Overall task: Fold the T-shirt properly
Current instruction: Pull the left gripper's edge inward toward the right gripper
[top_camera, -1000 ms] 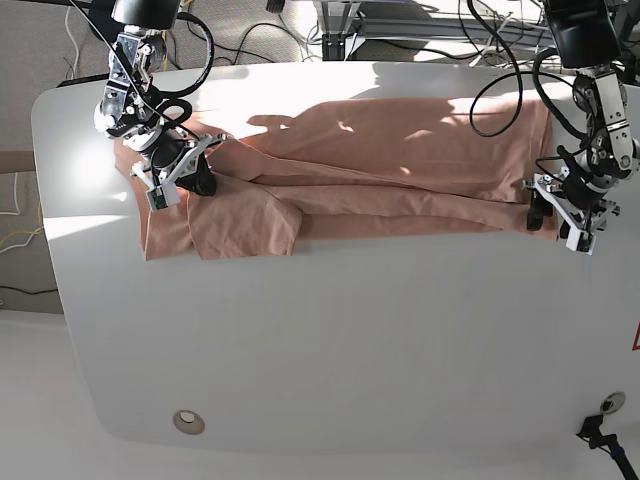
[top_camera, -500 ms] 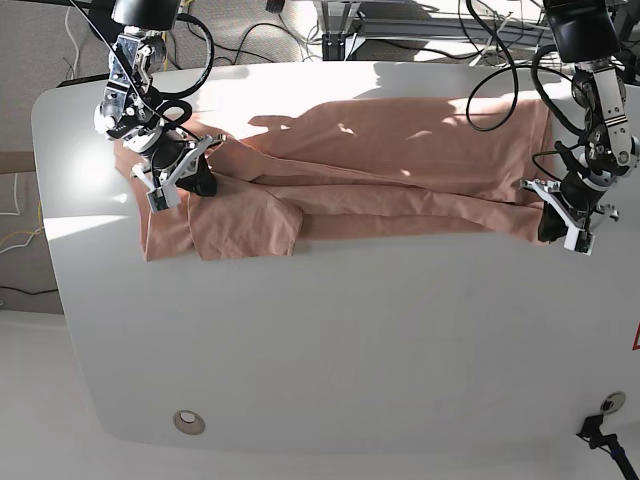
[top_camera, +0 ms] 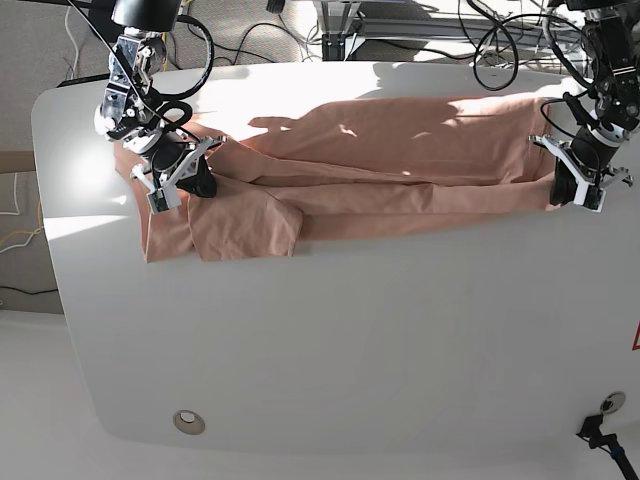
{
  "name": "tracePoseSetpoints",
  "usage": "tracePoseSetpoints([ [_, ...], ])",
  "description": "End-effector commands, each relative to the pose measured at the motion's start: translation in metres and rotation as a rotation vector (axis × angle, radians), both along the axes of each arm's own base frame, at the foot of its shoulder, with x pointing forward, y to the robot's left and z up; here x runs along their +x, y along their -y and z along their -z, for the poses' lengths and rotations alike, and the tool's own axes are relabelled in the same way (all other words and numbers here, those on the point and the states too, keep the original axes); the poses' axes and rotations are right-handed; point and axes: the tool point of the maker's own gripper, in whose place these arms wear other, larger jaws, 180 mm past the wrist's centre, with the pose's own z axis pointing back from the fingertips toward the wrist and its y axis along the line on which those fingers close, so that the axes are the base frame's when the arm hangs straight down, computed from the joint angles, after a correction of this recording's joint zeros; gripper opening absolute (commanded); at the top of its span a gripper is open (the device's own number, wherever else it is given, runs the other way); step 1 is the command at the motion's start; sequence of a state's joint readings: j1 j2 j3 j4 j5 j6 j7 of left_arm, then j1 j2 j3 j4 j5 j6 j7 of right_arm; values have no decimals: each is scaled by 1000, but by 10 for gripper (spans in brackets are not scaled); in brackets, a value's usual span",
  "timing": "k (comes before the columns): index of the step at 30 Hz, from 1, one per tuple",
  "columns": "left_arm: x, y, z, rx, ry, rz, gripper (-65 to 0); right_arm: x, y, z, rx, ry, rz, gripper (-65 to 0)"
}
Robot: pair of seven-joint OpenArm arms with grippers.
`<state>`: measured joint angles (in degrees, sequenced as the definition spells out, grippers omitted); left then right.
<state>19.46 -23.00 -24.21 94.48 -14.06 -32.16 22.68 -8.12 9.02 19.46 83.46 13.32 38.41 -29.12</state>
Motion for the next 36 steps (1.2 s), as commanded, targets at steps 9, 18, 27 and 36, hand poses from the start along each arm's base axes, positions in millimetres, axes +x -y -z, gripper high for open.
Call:
tracePoseSetpoints([
  [9, -14, -30, 17, 25, -71, -34, -650, -8, 9, 11, -65, -67, -6, -650],
  [18, -25, -29, 45, 71, -165, -9, -446, -3, 9, 8, -63, -54, -4, -650],
  [27, -13, -26, 37, 93, -135, 7, -360, 5, 9, 3, -61, -37, -2, -650],
  [36, 23, -18, -45, 174, 41, 103, -360, 13, 1, -1, -44, -18, 0, -650],
])
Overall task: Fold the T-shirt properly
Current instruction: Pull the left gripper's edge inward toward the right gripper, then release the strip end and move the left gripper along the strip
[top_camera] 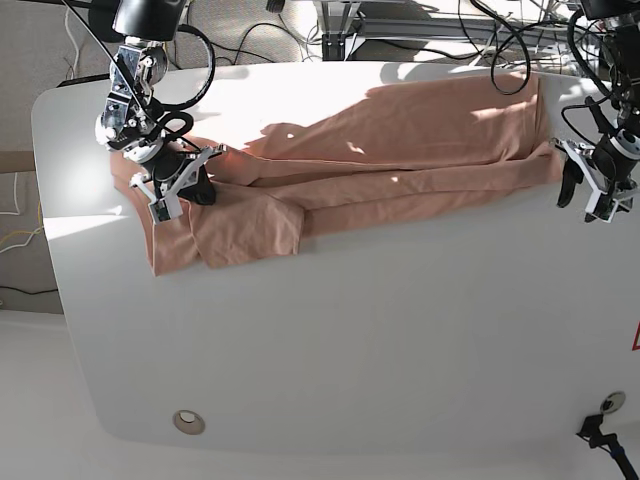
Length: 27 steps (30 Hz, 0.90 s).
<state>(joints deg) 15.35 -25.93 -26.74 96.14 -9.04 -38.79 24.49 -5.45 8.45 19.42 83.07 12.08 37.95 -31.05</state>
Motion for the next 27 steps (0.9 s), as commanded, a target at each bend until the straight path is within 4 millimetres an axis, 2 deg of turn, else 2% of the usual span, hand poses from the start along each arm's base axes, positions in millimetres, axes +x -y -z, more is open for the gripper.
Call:
tracePoseSetpoints([
  [1, 9, 8, -16, -9, 23, 19, -360, -1, 0, 3, -22, -18, 2, -650],
  [4, 14, 35, -18, -86, 15, 34, -360, -1, -3, 3, -15, -18, 3, -650],
  [7, 10, 65, 2, -153, -30, 52, -360, 0, -3, 3, -15, -17, 3, -650],
  [9, 6, 78, 16, -167, -68, 70, -360, 0, -3, 3, -15, -17, 3, -650],
  [11, -7, 89, 44, -164, -149, 86, -360, 6, -2, -2, -17, -2, 3, -650],
  [14, -22, 91, 78, -125, -257, 93, -362, 12, -1, -6, -20, 12, 5, -650],
  [17, -31, 82, 97, -108, -316, 76, -362, 16, 0, -10, -23, 23, 6, -650],
  [19, -30, 82, 99, -123, -303, 77, -362, 19, 0, -16, -26, 40, 4, -650],
  [23, -29, 69, 102, -119, -305, 68, -362, 26, -3, -46, -61, 120, -15, -650],
  [25, -21, 66, 96, -112, -287, 69, -362, 29, -3, -59, -80, 149, -26, -650],
  [27, -16, 67, 94, -112, -276, 70, -362, 30, -4, -63, -83, 161, -29, -650],
])
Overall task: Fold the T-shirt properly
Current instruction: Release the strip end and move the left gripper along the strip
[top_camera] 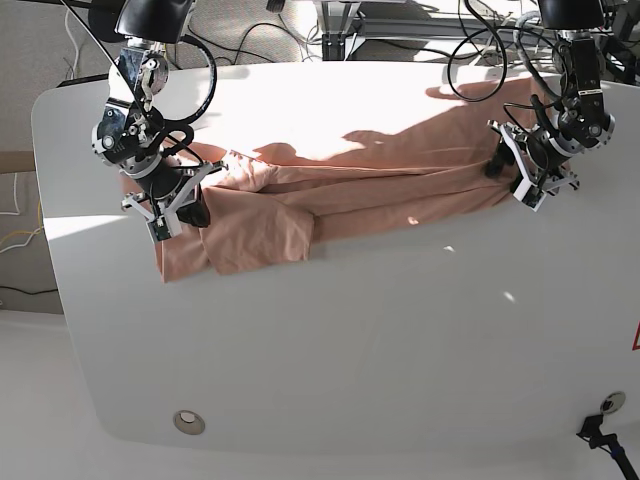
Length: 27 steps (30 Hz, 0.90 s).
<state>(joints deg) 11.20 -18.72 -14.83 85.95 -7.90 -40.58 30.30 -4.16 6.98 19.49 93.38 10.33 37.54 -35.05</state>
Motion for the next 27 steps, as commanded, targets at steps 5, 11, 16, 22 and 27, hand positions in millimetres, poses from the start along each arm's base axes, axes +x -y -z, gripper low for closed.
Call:
tracePoseSetpoints([
  [5, 16, -1, -6, 40, 15, 22, -362, 24, -6, 11, 88, 1, 25, -650],
  [11, 40, 12, -4, 39, 8, 80, -362, 20, -5, 44, 169, -32, 72, -650],
  [16, 56, 16, -7, 50, 13, 111, -362, 0, 5, 56, 147, -73, 78, -650],
  [22, 61, 16, -14, 55, 36, 115, -362, -8, 4, 60, 143, -86, 76, -650],
  [27, 82, -11, -70, 85, 198, 42, -354, -8, 4, 60, 144, -86, 76, -650],
])
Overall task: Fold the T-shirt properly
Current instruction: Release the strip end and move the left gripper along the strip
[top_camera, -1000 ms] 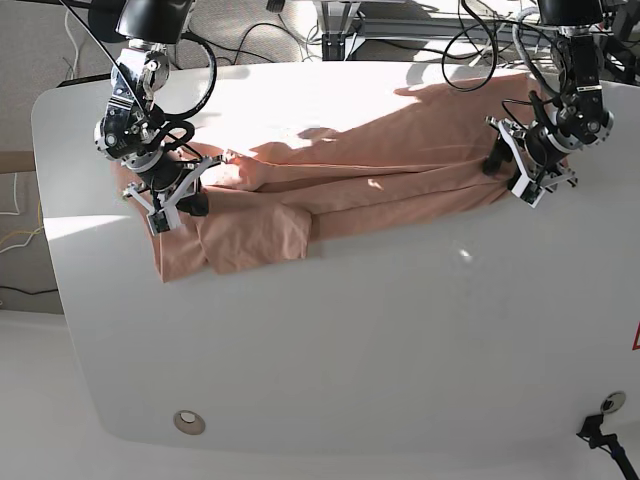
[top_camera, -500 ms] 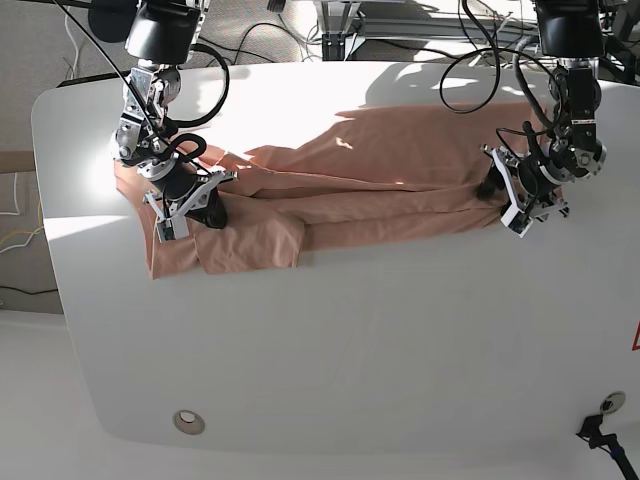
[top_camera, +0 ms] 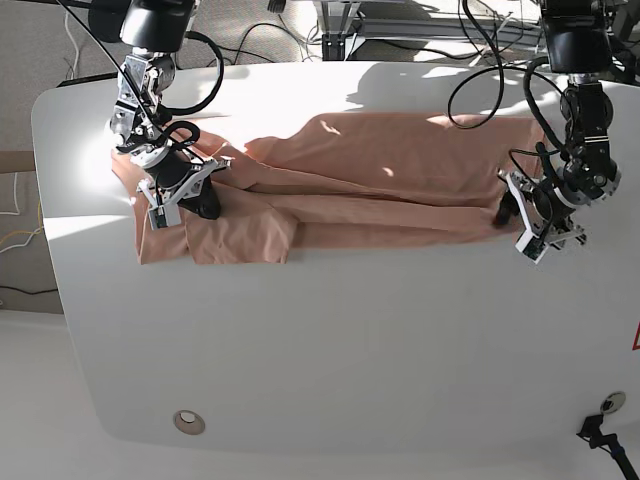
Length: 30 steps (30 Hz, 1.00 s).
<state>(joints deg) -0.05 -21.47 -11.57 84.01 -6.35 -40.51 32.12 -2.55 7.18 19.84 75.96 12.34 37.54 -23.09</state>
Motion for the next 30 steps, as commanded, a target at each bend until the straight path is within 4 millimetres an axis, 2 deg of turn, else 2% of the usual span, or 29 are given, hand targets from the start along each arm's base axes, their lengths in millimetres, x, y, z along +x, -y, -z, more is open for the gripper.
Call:
tracePoseSetpoints([
  [1, 18, -9, -38, 11, 117, -15, -352, -3, 4, 6, -41, -39, -16, -650],
  [2, 19, -13, -46, 2, 137, -30, -339, -1, 3, 4, -41, -34, -17, -650],
  [4, 20, -16, -55, -48, 150, -53, -271, -2, 3, 5, -40, -37, -17, -650],
  [6, 16, -34, -63, -77, 135, -94, -213, -2, 3, 6, -39, -39, -17, -650],
  [8, 10, -49, -69, -131, 126, -151, -211, -2, 3, 6, -39, -39, -17, -650],
  [11, -17, -71, -60, -193, 61, -243, -208, -2, 3, 6, -39, -39, -18, -650],
  [13, -35, -77, -51, -245, 25, -279, -208, -2, 3, 6, -39, -39, -18, -650],
  [19, -71, -81, -6, -337, -111, -352, -209, -2, 2, 6, -38, -39, -18, -650],
  [25, -81, -78, 18, -387, -171, -393, -209, -2, 2, 6, -37, -38, -21, -650],
  [30, -84, -52, 39, -415, -237, -345, -209, -2, 2, 6, -37, -38, -23, -650],
])
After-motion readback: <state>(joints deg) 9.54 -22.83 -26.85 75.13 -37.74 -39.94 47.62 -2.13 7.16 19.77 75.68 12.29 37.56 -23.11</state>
